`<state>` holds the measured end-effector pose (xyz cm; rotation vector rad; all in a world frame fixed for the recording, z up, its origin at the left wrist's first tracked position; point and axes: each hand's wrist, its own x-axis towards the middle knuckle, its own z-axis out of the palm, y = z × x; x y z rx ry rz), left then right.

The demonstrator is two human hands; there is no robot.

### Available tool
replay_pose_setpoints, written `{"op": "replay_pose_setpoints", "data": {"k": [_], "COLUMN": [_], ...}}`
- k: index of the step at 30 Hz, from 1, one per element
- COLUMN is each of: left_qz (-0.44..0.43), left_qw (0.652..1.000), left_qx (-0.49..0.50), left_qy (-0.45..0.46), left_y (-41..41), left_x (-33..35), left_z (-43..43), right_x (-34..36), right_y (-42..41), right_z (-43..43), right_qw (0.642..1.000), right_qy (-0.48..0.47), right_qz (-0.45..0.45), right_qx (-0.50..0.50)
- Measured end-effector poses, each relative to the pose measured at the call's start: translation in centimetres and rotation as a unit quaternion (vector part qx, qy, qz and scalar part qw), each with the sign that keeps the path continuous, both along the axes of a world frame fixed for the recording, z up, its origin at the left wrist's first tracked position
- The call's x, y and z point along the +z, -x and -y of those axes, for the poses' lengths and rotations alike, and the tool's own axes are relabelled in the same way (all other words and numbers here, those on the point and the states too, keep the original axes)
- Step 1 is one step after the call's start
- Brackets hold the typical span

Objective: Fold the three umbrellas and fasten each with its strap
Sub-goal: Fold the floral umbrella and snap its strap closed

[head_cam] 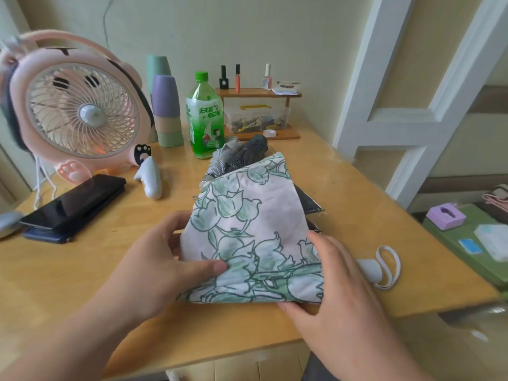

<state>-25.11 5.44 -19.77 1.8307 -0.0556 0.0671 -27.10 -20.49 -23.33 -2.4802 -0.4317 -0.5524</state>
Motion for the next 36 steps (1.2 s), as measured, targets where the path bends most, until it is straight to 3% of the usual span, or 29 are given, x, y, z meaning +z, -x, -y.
{"op": "replay_pose_setpoints", "data": {"k": [5,8,11,13,15,17,20,24,30,36], "left_qz": [0.055,0.1,0.287,0.419,0.461,0.431,0.358,0.37,0.384,0.392], "left_qw": [0.995,0.978,0.894,0.826,0.776,0.755,0.747,0.75,0.787,0.756], "left_qx": [0.017,0.06,0.165,0.115,0.0,-0.05,-0.068,-0.027,0.015,0.005], "left_qy": [-0.08,-0.175,-0.304,-0.359,-0.431,-0.492,-0.556,-0.548,-0.483,-0.525], "left_y": [2.0,2.8,4.1,5.3,5.8,5.3,4.5,4.6,3.8,3.6], "left_x": [-1.0,-1.5,-1.7,-1.9,-3.2,-5.0,-5.9,-6.2,-5.7,-6.5], "left_z": [-0.2,-0.1,1.2,3.2,5.0,6.0,6.5,7.1,6.8,6.8], "right_x": [0.2,0.0,-0.3,-0.3,0.0,0.4,2.0,4.0,5.1,8.3], "right_y": [-0.4,-0.4,-0.5,-0.6,-0.6,-0.5,0.2,0.1,-1.3,-6.5], "right_z": [0.4,0.6,0.7,0.8,1.0,1.2,1.7,3.2,4.8,6.5], "right_qw": [0.998,0.997,0.997,0.997,0.998,0.999,0.998,0.987,0.982,0.988], "right_qy": [0.023,0.017,0.001,-0.002,-0.008,-0.016,-0.026,-0.061,-0.121,-0.117], "right_qz": [0.06,0.074,0.072,0.069,0.048,0.018,-0.05,-0.142,-0.143,-0.097], "right_qx": [-0.012,-0.003,0.016,0.025,0.029,0.033,0.018,0.042,0.029,-0.035]}}
